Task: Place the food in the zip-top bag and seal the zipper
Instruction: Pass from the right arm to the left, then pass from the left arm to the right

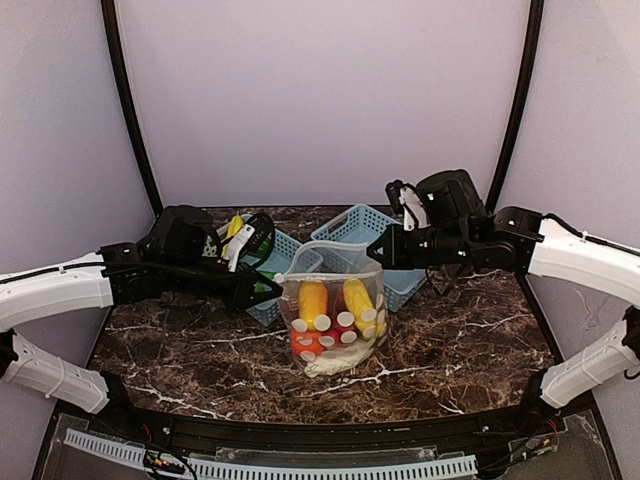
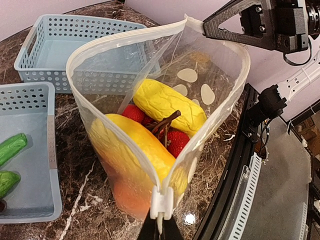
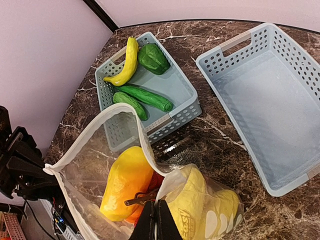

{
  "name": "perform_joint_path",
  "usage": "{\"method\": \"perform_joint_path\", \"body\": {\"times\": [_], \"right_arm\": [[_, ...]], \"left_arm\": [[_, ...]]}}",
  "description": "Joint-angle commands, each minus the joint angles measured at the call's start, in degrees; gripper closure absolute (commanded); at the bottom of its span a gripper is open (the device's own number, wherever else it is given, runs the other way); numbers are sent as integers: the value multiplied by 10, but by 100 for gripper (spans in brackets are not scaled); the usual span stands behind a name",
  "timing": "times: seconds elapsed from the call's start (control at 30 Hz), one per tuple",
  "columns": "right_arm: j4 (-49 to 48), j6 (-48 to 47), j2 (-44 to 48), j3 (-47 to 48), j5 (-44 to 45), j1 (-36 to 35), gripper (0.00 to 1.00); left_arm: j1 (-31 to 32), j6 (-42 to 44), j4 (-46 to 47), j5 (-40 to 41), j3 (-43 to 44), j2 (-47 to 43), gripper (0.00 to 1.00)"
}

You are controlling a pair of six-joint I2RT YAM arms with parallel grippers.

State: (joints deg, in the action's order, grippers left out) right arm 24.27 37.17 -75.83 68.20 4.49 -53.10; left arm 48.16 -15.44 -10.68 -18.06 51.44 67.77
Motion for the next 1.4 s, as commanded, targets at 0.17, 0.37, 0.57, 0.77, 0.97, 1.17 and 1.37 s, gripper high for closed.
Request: {"method": "perform_joint_path", "body": {"times": [0.17,0.37,0.57,0.77,0.97,1.17,1.37], "right_arm": [[83,-1,84,13,88,3,68],[81,-65,132,10,66,2,52],[-42,-177,136,-6,-113,-18,50],[-116,-242,56,22,-235,-52,50],[-206,-279,5,13,-332,-65,51],[-218,-309,-49,39,-393,-64,54],[-188,-331,-108,85,-440,-61,54]], "left_arm": [[1,118,-85,-148,113,31,99],[1,194,-136,-189,144,42,99],[1,214,-79,-179,105,14,99],[1,206,-36,-173,67,-5,99],[1,203,-26,-165,49,-27,99],[2,211,-43,-175,45,-37,99],[2,213,-51,-181,46,-38,99]]}}
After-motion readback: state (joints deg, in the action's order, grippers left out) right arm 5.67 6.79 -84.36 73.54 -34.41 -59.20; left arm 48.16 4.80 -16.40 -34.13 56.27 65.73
